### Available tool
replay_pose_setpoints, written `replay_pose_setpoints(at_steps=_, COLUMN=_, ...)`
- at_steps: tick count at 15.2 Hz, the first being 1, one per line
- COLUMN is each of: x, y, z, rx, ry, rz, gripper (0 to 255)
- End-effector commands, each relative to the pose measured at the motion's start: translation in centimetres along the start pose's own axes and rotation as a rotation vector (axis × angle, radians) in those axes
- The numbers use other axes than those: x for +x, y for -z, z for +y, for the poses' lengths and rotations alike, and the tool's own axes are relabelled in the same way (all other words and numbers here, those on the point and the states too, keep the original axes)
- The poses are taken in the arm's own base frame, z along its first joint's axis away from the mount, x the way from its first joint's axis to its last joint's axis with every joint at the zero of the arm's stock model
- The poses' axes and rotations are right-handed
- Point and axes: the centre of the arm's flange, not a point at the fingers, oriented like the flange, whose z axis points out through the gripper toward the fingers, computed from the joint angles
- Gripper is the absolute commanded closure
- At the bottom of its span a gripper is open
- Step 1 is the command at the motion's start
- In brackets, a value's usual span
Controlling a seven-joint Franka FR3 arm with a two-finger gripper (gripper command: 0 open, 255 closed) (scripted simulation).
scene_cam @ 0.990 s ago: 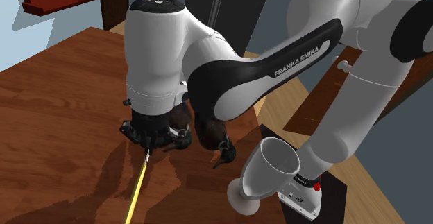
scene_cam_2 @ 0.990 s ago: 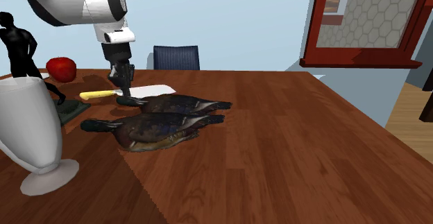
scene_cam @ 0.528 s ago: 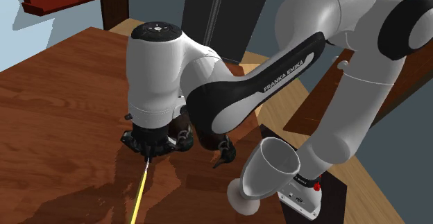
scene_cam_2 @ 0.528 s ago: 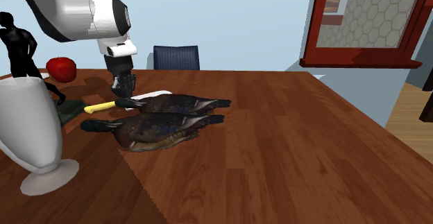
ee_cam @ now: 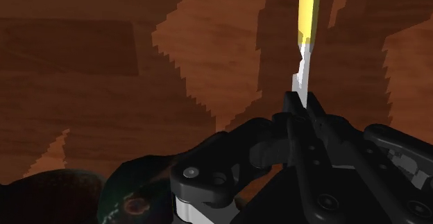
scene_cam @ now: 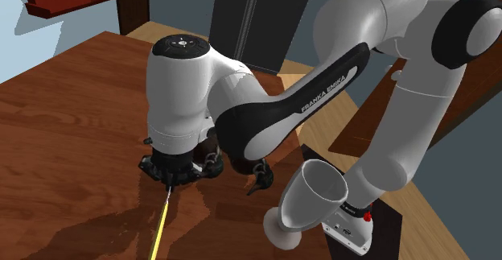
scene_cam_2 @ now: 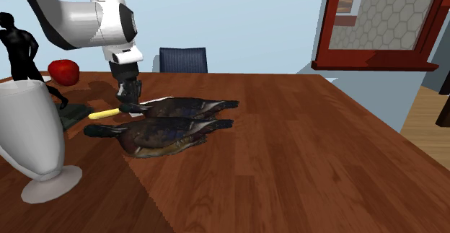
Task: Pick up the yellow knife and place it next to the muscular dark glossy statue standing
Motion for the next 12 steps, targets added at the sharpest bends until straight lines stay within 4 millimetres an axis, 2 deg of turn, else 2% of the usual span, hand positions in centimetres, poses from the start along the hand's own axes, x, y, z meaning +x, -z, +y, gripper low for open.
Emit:
replay_pose_setpoints(at_steps=1, x=0.2, y=-0.4, z=0.2, rx=-0.014, ry=-0.002, rz=0.002, gripper=255)
replay_pose_setpoints(at_steps=2, x=0.2, y=-0.4, z=0.2, rx=-0.014, ry=-0.002, rz=0.002, gripper=0)
replay_pose_setpoints(at_steps=7, x=0.2, y=-0.4, z=0.2, rx=-0.014, ry=-0.002, rz=0.002, gripper=0)
replay_pose_setpoints(at_steps=11, x=0.2, y=4.6, z=0.1, rx=-0.014, ry=-0.002, rz=0.002, gripper=0)
replay_pose_setpoints(at_steps=12, x=0.2, y=4.6, z=0.1, rx=-0.014, ry=-0.002, rz=0.002, gripper=0)
